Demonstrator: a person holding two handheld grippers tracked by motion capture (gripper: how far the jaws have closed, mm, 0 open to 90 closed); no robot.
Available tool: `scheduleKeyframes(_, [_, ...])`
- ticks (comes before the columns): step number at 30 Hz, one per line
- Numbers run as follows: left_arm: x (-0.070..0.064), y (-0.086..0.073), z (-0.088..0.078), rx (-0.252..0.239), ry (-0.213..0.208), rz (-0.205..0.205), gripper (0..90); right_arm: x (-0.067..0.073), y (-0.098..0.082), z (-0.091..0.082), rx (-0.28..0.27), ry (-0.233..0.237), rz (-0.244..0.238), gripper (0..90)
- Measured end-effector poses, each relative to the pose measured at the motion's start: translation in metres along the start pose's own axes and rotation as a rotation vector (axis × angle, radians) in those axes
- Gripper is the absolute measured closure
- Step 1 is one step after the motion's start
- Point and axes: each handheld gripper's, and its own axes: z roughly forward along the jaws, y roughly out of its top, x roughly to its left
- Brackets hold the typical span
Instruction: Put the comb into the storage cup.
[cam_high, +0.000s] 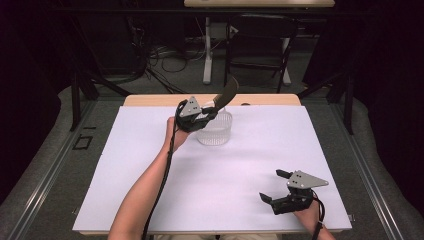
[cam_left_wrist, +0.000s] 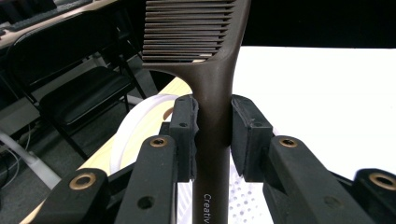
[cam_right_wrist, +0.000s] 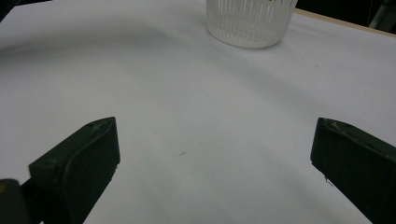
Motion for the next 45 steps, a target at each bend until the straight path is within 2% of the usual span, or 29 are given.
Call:
scheduleKeyframes(3, [0.000,0.000,0.001,0.008,-0.001,0.004,72.0,0.000,0.000,0.000,-0.002,0.001,-0.002,1.1])
scheduleKeyframes(13, [0.002,-0.004,0.001,0.020,-0.015,-0.022,72.0,0.000,0.000,0.001,0.004,0.000,-0.002,1.2])
scheduleKeyframes(22, [0.002,-0.004,0.005,0.047,-0.042,0.016,72.0,0.000,0.000,0.000,0.000,-0.003,-0.003,1.2])
scheduleKeyframes(31, [0.002,-0.006,0.008,0.064,-0.056,0.016,72.0,0.000,0.000,0.001,0.004,-0.002,-0.004,1.2])
scheduleKeyframes(45, [0.001,-0.008,0.013,0.095,-0.063,0.045,71.8,0.000,-0.001,0.001,0.008,-0.001,-0.003,1.2])
